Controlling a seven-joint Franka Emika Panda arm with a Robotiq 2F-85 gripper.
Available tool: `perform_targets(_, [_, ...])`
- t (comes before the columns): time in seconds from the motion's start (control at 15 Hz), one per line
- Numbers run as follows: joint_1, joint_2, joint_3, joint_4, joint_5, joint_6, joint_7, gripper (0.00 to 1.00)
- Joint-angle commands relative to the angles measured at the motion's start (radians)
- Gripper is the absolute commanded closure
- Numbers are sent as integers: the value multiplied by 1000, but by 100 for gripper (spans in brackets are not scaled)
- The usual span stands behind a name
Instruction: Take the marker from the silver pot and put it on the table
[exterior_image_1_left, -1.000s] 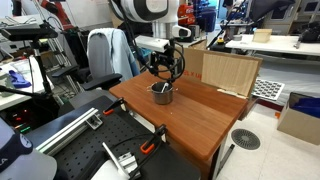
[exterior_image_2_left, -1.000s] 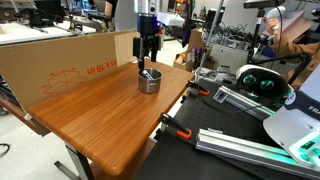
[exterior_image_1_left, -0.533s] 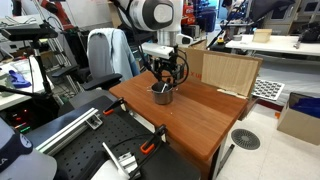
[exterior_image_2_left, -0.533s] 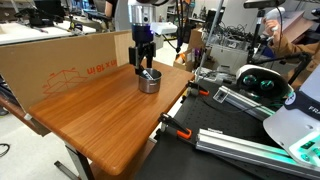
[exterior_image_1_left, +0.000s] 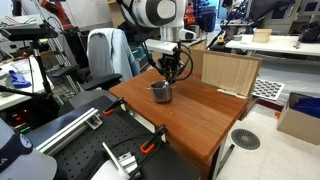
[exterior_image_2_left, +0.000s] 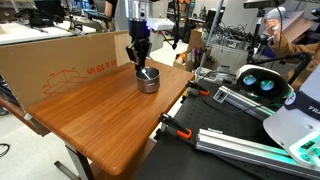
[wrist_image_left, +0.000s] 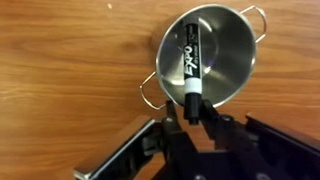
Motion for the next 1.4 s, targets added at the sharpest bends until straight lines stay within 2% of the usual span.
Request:
perform_targets(0.0, [-18,3,14,3,-15,8,-3,99])
perform_targets(0.13, [-20,1,14,3,-12,5,-5,95])
perform_targets(1.13, [-10,-101,35,-34,-16,41,-5,95])
perform_targets(1.33, [12,-142,43,-37,-38,62,26,95])
